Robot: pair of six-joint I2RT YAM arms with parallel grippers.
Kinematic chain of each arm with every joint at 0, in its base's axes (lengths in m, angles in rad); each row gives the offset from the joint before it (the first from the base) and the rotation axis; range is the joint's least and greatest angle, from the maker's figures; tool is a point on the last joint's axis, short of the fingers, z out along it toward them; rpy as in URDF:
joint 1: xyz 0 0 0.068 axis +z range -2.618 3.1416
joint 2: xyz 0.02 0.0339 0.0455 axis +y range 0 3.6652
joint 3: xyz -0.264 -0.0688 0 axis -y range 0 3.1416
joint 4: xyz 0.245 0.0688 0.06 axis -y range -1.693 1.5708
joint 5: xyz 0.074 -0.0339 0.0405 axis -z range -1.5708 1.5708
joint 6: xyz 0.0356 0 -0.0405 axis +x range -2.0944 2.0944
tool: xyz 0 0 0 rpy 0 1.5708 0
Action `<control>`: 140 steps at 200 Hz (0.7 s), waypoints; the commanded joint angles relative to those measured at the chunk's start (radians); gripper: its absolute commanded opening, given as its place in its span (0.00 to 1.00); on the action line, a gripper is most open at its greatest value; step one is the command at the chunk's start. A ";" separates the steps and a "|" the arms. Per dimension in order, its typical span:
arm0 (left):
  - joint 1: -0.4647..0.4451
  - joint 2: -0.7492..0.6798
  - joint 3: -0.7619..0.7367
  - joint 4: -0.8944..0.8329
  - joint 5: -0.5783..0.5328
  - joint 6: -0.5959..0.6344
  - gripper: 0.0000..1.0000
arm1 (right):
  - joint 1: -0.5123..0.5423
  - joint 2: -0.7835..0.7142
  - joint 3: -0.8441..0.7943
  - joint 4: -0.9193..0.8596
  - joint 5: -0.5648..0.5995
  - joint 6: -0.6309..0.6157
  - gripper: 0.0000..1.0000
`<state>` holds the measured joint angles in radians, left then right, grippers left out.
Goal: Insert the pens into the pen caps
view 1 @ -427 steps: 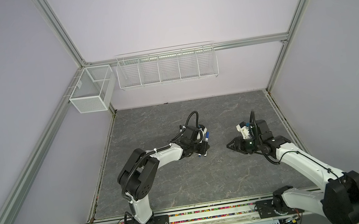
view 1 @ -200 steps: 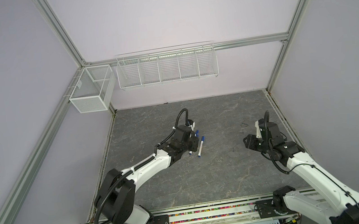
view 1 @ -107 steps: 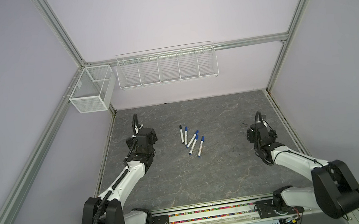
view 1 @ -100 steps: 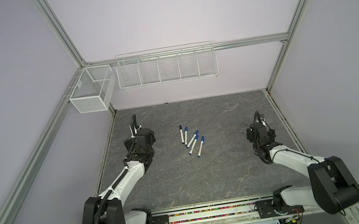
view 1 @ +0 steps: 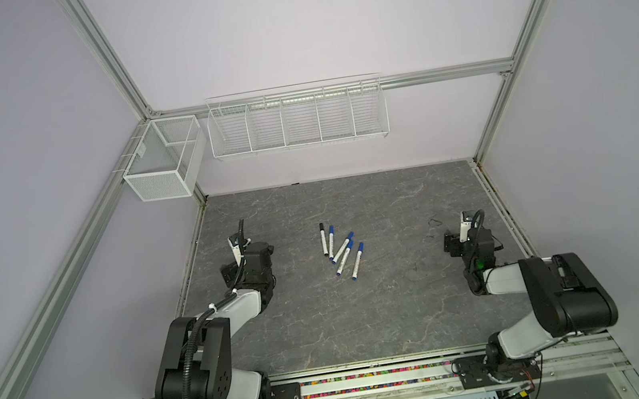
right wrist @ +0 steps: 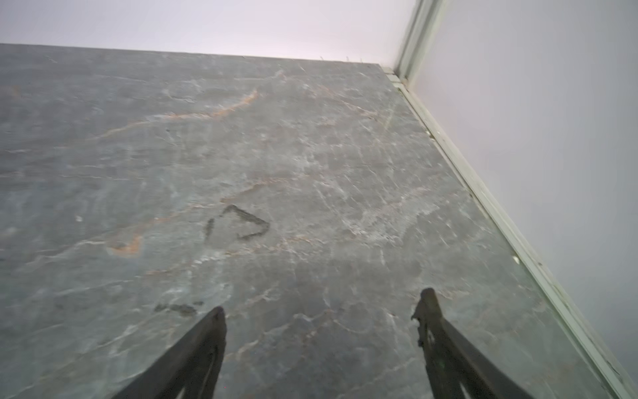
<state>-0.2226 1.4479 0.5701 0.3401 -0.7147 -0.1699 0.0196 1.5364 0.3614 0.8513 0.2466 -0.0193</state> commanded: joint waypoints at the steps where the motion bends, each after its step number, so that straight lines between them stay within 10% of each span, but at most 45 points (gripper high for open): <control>1: 0.012 0.029 0.031 0.067 0.052 0.031 0.99 | 0.001 -0.009 0.009 0.040 -0.093 -0.018 0.88; 33: 0.057 -0.002 -0.014 0.131 0.102 0.050 0.99 | 0.002 -0.003 0.013 0.044 -0.094 -0.018 0.88; 61: 0.108 0.072 -0.147 0.515 0.209 0.125 0.99 | 0.000 -0.006 0.014 0.037 -0.096 -0.017 0.88; 140: 0.129 0.102 -0.173 0.554 0.308 0.121 0.99 | -0.006 -0.006 0.016 0.031 -0.109 -0.013 0.88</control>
<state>-0.1017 1.5387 0.4095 0.7895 -0.4427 -0.0727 0.0193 1.5356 0.3672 0.8661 0.1555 -0.0196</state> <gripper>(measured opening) 0.990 0.884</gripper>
